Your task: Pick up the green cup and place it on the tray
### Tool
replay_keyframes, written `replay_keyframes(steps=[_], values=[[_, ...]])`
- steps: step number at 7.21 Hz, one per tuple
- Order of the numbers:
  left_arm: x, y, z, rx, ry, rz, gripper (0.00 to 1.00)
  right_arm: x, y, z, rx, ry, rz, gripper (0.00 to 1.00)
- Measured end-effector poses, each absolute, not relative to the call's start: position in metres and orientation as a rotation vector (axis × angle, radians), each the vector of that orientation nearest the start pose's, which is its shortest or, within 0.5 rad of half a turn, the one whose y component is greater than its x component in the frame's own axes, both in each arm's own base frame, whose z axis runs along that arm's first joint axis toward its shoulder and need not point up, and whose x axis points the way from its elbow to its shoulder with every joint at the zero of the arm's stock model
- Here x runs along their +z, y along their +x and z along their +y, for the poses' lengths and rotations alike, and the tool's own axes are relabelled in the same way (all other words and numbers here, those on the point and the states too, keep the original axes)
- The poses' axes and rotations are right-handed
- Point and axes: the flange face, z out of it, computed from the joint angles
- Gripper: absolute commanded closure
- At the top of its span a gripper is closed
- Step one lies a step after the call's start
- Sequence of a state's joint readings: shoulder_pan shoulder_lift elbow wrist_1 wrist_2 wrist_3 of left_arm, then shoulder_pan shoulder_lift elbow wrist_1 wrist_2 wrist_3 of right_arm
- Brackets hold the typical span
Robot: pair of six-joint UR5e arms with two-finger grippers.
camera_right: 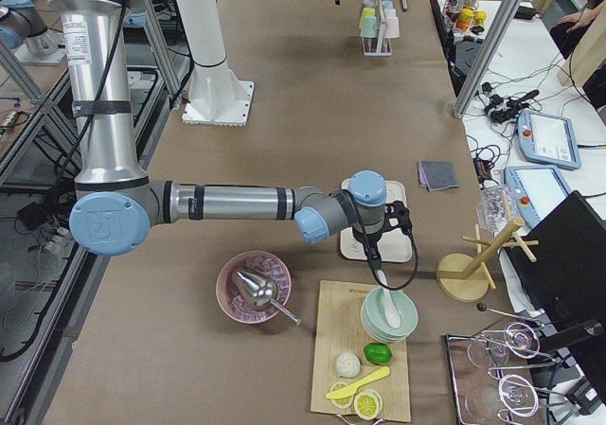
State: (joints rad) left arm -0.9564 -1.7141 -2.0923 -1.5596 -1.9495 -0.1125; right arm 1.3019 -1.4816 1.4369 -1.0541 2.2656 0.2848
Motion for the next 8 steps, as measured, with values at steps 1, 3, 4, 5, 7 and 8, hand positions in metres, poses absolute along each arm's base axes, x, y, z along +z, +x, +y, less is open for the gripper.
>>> replay_keyframes(steps=[1,3,4,5,7,8], values=[[0.335,0.229,-0.471,0.686,0.534,0.496,0.01,0.633,-0.104,-0.56,-0.131,0.243,-0.783,0.01],[0.288,0.26,-0.481,0.882,0.62,0.294,0.01,0.653,-0.137,-0.564,-0.133,0.236,-0.77,0.01],[0.276,0.281,-0.478,0.974,0.648,0.186,0.01,0.664,-0.143,-0.563,-0.135,0.227,-0.766,0.02],[0.276,0.302,-0.473,1.065,0.666,0.075,0.01,0.672,-0.145,-0.562,-0.134,0.217,-0.762,0.03],[0.281,0.332,-0.467,1.266,0.687,-0.15,0.01,0.67,-0.152,-0.568,-0.14,0.219,-0.762,0.06],[0.282,0.343,-0.463,1.355,0.691,-0.244,0.01,0.668,-0.158,-0.572,-0.147,0.22,-0.763,0.06]])
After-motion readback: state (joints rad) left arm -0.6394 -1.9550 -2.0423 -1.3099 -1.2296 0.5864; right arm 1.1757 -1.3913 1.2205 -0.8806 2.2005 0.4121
